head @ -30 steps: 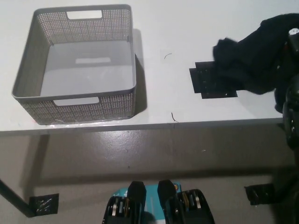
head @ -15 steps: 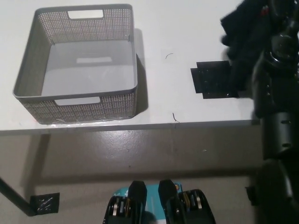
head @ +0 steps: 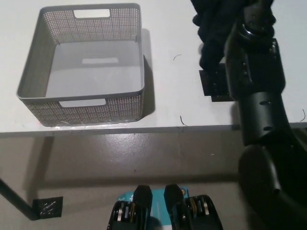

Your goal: Use the right hand to pick up a t shirt on the right hand side and place it into a contianer on the left side

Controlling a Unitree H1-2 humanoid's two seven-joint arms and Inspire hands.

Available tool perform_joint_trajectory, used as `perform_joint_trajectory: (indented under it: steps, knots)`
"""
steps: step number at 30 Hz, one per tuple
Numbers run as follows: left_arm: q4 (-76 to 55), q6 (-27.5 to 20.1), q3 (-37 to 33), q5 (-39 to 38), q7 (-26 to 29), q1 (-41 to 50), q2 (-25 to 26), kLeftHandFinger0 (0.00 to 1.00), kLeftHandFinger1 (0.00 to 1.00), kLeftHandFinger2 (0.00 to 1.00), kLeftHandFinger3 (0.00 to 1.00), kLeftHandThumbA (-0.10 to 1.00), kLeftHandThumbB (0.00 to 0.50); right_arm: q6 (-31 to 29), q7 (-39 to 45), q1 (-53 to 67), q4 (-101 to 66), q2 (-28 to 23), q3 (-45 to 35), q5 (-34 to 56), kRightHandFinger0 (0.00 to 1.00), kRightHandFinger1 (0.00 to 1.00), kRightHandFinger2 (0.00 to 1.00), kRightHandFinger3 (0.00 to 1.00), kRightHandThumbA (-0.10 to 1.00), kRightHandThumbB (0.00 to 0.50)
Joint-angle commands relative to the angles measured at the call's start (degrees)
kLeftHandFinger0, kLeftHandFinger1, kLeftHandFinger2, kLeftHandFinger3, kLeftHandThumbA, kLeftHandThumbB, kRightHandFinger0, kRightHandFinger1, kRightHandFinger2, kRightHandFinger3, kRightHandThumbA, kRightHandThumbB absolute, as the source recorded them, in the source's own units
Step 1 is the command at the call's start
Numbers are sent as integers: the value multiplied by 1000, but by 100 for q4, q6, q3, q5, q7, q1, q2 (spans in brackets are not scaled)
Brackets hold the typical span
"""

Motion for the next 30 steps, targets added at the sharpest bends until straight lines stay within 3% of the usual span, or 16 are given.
perform_joint_trajectory:
  steps: [1, 7, 12, 14, 17, 20, 21, 23, 24, 25, 26, 27, 28, 29, 30]
  knots:
    - [107, 191, -609, 212, -619, 44, -310, 1000, 1000, 1000, 1000, 1000, 206, -134, -148, -746, 136, 255, 217, 113, 0, 0, 124, 274, 38, 0]
    - [-40, 441, -786, 301, -685, 1, -328, 1000, 1000, 1000, 1000, 1000, 203, -333, -75, -1007, 521, 662, 349, 232, 0, 0, 151, 269, 30, 15]
    - [-169, 688, -920, 407, -691, -37, -309, 1000, 1000, 1000, 1000, 1000, 225, -385, -91, -1307, 862, 1055, 564, 211, 0, 0, 161, 285, 139, 0]
    - [-244, 774, -972, 447, -715, -66, -278, 1000, 1000, 1000, 1000, 1000, 214, -442, -18, -1334, 876, 1152, 667, 192, 0, 0, 110, 242, 144, 0]
    - [-191, 828, -1059, 443, -720, -112, -296, 1000, 1000, 1000, 1000, 1000, 240, -360, 54, -1516, 1177, 1448, 779, 231, 0, 0, 136, 222, 218, 8]
    - [-192, 872, -1130, 422, -724, -107, -296, 1000, 1000, 1000, 1000, 1000, 241, -389, 75, -1555, 1274, 1561, 825, 288, 0, 0, 113, 208, 187, 0]
    - [-177, 880, -1158, 483, -697, -123, -284, 1000, 1000, 1000, 1000, 1000, 229, -444, 137, -1573, 1316, 1623, 832, 337, 0, 0, 123, 222, 187, 0]
    - [-129, 799, -1183, 548, -613, -157, -285, 1000, 1000, 1000, 1000, 1000, 213, -177, 362, -1609, 1376, 1639, 970, 294, 0, 0, 204, 346, 276, 0]
    - [-226, 943, -1206, 586, -640, -125, -282, 1000, 1000, 1000, 1000, 1000, 222, -40, 416, -1620, 1465, 1625, 1165, 124, 0, 1, 279, 459, 230, 23]
    - [-284, 1006, -1219, 597, -640, -102, -281, 1000, 1000, 1000, 1000, 1000, 223, 57, 415, -1640, 1521, 1617, 1260, 73, 0, 0, 304, 491, 220, 23]
    - [-319, 1076, -1232, 606, -658, -97, -271, 1000, 1000, 1000, 1000, 1000, 220, 134, 516, -1628, 1579, 1613, 1280, 143, 133, 197, 521, 828, 236, 51]
    - [-343, 1151, -1237, 584, -691, -93, -268, 1000, 1000, 1000, 1000, 1000, 230, 197, 647, -1639, 1652, 1602, 1253, 253, 290, 385, 679, 1000, 321, 140]
    - [-356, 1213, -1241, 550, -720, -91, -268, 1000, 1000, 1000, 1000, 1000, 232, 235, 757, -1658, 1715, 1589, 1215, 358, 395, 433, 665, 1000, 372, 130]
    - [-415, 1225, -1248, 539, -716, -48, -227, 1000, 1000, 1000, 1000, 1000, 235, 376, 1381, -1594, 1589, 1595, 1146, 667, 1000, 1000, 1000, 1000, 590, 178]
    - [-399, 1219, -1255, 546, -702, -56, -229, 1000, 1000, 1000, 1000, 1000, 254, 451, 1678, -1568, 1573, 1555, 1189, 716, 1000, 1000, 1000, 1000, 718, 308]
